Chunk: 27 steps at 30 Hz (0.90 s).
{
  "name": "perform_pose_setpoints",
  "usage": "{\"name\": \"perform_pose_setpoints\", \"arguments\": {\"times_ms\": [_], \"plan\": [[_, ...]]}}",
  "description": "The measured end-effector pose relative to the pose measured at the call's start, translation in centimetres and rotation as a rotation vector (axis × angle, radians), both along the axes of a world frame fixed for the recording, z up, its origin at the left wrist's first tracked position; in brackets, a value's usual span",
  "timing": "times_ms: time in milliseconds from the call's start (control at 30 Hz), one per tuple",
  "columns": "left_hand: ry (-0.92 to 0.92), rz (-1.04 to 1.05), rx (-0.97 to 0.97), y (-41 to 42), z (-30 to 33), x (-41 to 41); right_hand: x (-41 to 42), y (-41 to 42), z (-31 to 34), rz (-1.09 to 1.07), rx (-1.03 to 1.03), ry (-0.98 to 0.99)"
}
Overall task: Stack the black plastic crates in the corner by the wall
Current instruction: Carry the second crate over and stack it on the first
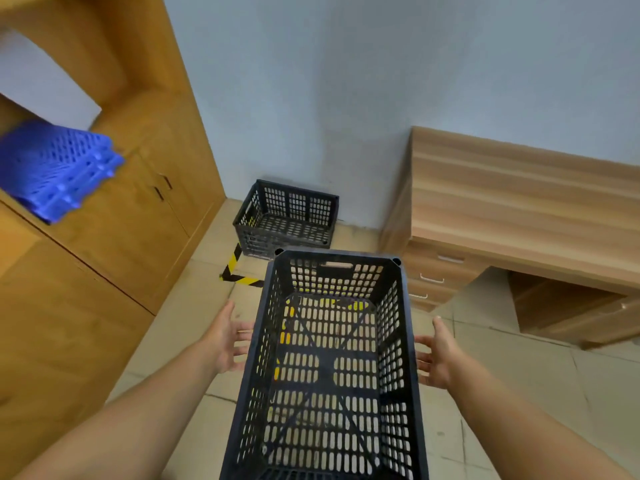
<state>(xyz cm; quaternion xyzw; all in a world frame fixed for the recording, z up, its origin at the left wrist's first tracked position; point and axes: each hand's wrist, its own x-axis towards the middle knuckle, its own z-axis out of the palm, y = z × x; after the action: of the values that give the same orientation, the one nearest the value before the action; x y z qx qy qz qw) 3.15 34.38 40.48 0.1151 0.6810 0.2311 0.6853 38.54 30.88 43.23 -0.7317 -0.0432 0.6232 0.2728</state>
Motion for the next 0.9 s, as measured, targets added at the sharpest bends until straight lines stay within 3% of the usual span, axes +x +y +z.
{"name": "perform_pose_setpoints", "arguments": {"times_ms": [333, 900], "plan": [[-0.007, 0.113, 0.048, 9.2, 0.6, -5.8, -5.4, 11.6, 0.7, 0.039, 0.031, -0.002], [0.072, 0.298, 0.041, 30.1, -0.4, -4.3, -4.1, 37.9, -0.4, 0.145, -0.011, 0.130]]}}
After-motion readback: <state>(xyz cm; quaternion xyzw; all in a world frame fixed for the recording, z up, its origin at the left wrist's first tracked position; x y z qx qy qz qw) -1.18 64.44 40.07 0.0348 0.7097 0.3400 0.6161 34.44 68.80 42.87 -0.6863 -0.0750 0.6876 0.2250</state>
